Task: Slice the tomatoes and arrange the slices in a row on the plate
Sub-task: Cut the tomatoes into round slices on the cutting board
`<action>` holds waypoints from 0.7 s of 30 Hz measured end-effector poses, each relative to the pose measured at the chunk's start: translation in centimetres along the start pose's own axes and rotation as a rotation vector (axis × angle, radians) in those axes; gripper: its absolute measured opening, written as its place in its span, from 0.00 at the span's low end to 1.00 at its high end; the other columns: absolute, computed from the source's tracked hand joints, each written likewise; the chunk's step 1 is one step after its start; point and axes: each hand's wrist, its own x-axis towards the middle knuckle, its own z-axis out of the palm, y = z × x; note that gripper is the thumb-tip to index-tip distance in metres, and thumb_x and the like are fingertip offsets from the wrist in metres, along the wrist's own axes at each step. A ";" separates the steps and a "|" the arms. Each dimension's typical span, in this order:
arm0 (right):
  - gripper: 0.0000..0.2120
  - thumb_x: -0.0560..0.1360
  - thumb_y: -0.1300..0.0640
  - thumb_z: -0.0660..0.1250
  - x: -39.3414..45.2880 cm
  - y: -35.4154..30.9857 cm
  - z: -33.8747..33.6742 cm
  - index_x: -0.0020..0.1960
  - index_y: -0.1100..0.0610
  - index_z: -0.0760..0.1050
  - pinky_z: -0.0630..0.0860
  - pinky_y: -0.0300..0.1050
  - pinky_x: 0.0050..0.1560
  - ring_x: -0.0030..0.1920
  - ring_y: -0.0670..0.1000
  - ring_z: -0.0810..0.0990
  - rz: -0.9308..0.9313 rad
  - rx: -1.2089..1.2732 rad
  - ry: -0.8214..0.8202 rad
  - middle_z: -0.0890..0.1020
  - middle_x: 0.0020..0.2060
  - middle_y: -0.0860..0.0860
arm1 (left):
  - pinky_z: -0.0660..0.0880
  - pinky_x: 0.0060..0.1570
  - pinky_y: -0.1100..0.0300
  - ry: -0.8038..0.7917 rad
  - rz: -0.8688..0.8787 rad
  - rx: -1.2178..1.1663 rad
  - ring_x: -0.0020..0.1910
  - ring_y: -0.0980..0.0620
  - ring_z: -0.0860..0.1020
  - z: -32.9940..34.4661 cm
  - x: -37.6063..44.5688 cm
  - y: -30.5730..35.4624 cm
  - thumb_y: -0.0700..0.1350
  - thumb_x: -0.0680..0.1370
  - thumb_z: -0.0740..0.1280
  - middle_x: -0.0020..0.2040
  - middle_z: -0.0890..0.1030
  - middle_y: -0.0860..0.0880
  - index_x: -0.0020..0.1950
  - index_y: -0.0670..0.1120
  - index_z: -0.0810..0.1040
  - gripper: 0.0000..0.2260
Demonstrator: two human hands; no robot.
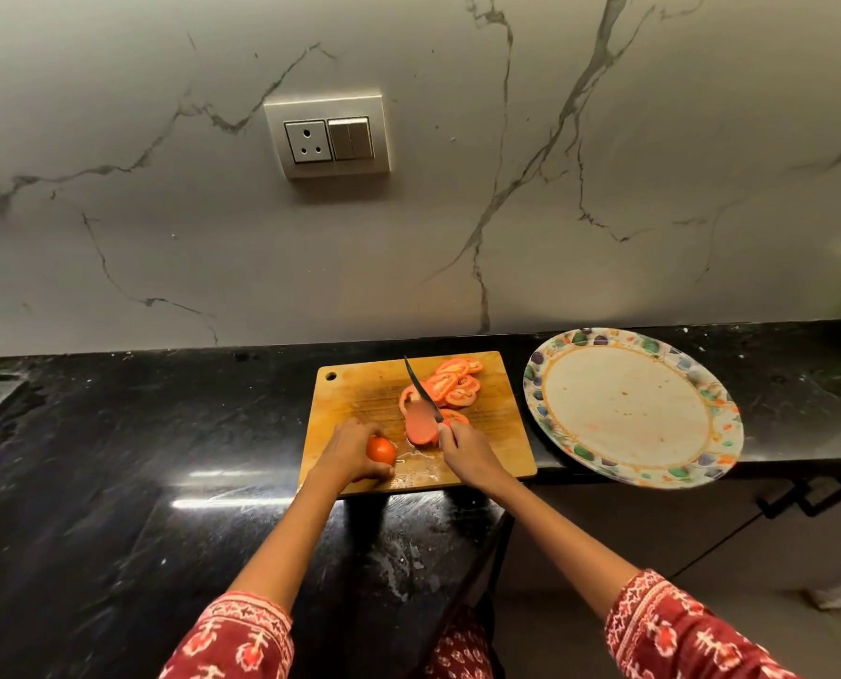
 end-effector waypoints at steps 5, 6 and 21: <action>0.14 0.81 0.58 0.53 0.0 0.0 -0.2 0.38 0.59 0.67 0.61 0.46 0.39 0.40 0.53 0.70 -0.008 0.010 -0.001 0.72 0.37 0.56 | 0.73 0.54 0.57 0.115 0.016 -0.571 0.57 0.45 0.73 -0.4 -0.6 0.7 0.47 0.74 0.69 0.60 0.71 0.43 0.65 0.50 0.69 0.21; 0.14 0.81 0.58 0.53 0.0 0.0 -0.2 0.37 0.58 0.66 0.61 0.46 0.39 0.39 0.53 0.70 -0.009 0.011 0.000 0.72 0.37 0.55 | 0.74 0.56 0.55 0.142 0.034 -0.637 0.57 0.45 0.73 -0.4 -0.8 0.8 0.47 0.76 0.67 0.60 0.71 0.43 0.67 0.52 0.67 0.21; 0.14 0.81 0.59 0.52 -1.3 -0.9 0.8 0.38 0.58 0.65 0.59 0.44 0.37 0.36 0.53 0.69 0.011 -0.026 -0.012 0.70 0.30 0.52 | 0.70 0.51 0.75 0.438 0.050 -0.733 0.59 0.50 0.73 0.8 -1.9 0.8 0.35 0.70 0.71 0.61 0.76 0.43 0.63 0.40 0.75 0.21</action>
